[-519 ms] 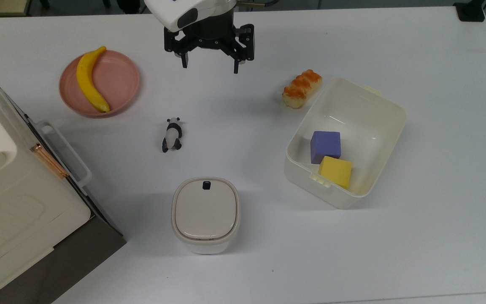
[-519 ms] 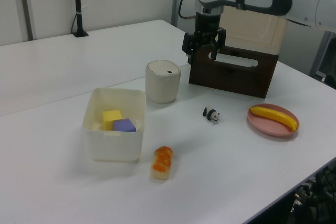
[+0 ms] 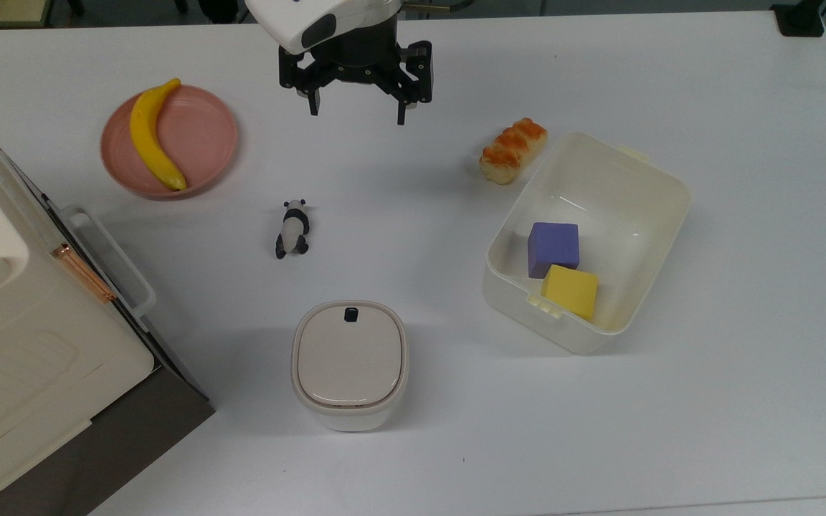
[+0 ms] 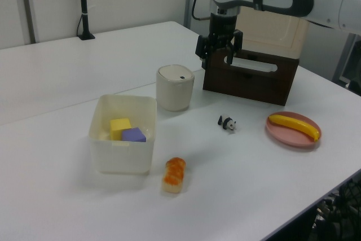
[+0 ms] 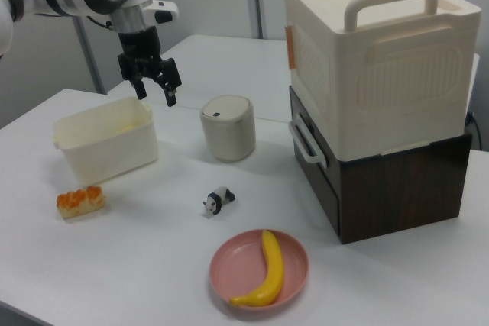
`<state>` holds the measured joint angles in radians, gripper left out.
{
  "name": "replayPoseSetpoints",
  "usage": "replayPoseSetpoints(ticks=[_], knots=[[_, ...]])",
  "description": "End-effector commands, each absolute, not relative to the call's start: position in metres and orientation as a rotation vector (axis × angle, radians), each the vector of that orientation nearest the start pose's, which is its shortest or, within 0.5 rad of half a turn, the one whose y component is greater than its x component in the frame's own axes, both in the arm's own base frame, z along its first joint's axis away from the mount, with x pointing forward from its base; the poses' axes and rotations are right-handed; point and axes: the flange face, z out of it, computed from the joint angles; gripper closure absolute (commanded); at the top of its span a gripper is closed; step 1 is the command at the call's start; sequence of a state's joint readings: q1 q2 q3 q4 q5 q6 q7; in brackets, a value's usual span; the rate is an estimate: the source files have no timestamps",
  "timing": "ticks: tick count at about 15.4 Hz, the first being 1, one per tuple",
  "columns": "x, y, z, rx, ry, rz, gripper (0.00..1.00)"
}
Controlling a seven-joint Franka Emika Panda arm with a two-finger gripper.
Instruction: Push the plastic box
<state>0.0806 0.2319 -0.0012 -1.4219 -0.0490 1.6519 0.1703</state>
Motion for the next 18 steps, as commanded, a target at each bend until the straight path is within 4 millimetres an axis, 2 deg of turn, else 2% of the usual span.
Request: replayPoseSetpoints(ticks=[1, 18], knots=[[0.6257, 0.0468, 0.5649, -3.202, 0.138, -0.023, 0.00], [0.6245, 0.0481, 0.5609, -3.214, 0.130, 0.001, 0.00]])
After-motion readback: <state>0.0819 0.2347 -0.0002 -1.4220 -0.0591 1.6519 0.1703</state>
